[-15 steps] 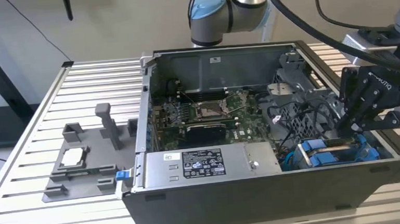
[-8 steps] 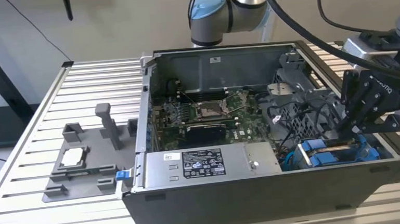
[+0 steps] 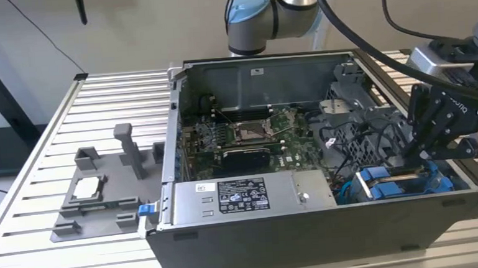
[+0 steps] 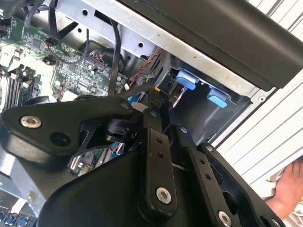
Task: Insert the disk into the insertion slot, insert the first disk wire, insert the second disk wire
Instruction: 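Insert the first disk wire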
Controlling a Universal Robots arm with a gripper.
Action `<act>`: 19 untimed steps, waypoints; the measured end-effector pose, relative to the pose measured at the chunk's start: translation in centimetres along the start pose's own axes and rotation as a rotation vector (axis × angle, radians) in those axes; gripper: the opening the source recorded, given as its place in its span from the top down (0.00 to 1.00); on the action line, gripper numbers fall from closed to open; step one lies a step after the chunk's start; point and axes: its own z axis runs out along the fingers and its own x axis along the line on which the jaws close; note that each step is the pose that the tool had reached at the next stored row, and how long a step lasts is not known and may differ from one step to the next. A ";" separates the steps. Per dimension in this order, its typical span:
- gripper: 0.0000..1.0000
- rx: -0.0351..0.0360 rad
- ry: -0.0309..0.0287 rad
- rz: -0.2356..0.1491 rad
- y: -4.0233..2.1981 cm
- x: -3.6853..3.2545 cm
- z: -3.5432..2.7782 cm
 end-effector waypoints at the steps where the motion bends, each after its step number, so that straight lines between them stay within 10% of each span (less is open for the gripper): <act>1: 0.81 0.0000 -0.0017 0.002 -0.03 0.00 0.02; 19: 0.81 -0.0012 -0.0131 0.003 -0.10 0.42 -0.26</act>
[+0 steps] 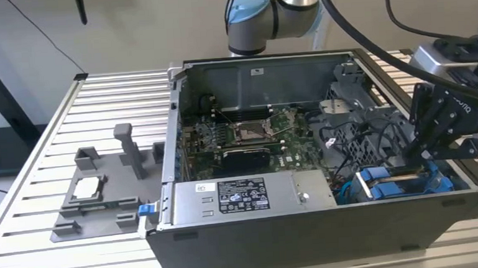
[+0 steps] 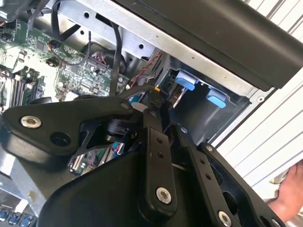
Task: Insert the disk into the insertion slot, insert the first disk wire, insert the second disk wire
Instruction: 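Insert the first disk wire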
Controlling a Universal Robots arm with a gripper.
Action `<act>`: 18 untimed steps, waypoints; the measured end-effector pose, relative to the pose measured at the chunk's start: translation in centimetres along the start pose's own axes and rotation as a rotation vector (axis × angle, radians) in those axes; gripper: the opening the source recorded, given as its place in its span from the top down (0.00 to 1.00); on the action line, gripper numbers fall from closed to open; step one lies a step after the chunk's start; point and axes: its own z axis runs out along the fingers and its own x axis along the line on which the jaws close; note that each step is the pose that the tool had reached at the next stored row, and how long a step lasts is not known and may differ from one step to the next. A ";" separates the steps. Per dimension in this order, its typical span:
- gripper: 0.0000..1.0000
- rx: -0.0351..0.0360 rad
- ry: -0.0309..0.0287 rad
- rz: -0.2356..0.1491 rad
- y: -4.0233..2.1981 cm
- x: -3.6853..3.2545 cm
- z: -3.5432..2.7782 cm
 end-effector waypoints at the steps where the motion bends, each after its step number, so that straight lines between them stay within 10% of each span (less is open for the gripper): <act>1: 0.81 0.0000 -0.0003 0.000 -0.01 0.11 -0.01; 18: 0.81 0.0079 -0.0008 -0.003 0.10 0.08 0.23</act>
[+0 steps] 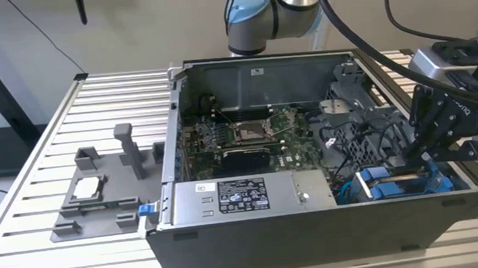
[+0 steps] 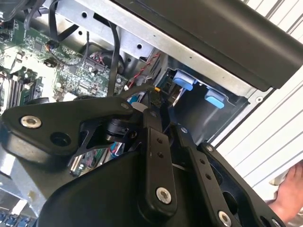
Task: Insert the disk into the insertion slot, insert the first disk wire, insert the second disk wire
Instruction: 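Insert the first disk wire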
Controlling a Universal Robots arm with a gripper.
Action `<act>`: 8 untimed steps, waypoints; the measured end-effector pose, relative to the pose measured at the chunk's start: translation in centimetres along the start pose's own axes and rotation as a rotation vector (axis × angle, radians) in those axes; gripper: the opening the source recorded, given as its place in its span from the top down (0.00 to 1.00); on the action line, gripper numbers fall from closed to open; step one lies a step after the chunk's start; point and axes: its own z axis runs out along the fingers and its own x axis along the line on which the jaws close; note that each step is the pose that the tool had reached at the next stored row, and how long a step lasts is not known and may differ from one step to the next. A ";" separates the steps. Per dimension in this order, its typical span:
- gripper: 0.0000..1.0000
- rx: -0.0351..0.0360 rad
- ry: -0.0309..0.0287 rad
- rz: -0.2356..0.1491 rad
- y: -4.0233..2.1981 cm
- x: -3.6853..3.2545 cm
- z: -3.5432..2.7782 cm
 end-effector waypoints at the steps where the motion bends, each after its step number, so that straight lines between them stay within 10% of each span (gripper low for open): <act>1: 0.81 0.0001 0.0000 0.000 0.00 0.00 0.00; 8: 0.81 -0.0004 -0.0058 -0.003 0.01 0.05 -0.13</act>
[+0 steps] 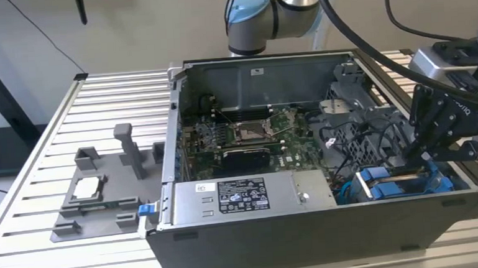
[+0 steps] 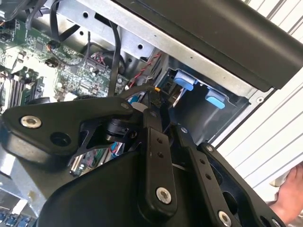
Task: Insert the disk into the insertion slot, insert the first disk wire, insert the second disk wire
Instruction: 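Insert the first disk wire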
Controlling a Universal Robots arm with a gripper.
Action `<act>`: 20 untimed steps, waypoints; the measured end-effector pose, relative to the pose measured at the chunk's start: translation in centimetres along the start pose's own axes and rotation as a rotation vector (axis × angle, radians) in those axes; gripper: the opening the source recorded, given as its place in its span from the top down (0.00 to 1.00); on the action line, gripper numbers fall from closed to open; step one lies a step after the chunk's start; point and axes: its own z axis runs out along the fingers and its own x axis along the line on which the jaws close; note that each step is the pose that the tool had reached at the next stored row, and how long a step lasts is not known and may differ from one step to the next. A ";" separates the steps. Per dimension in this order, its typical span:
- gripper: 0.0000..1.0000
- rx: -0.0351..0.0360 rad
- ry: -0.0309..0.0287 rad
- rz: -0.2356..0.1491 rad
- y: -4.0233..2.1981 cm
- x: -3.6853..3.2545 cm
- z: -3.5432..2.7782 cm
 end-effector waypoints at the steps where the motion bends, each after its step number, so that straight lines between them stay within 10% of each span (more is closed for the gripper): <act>1: 0.81 0.0001 0.0000 -0.001 0.00 0.00 0.00; 20: 0.81 0.0026 0.0017 -0.006 -0.06 0.18 0.78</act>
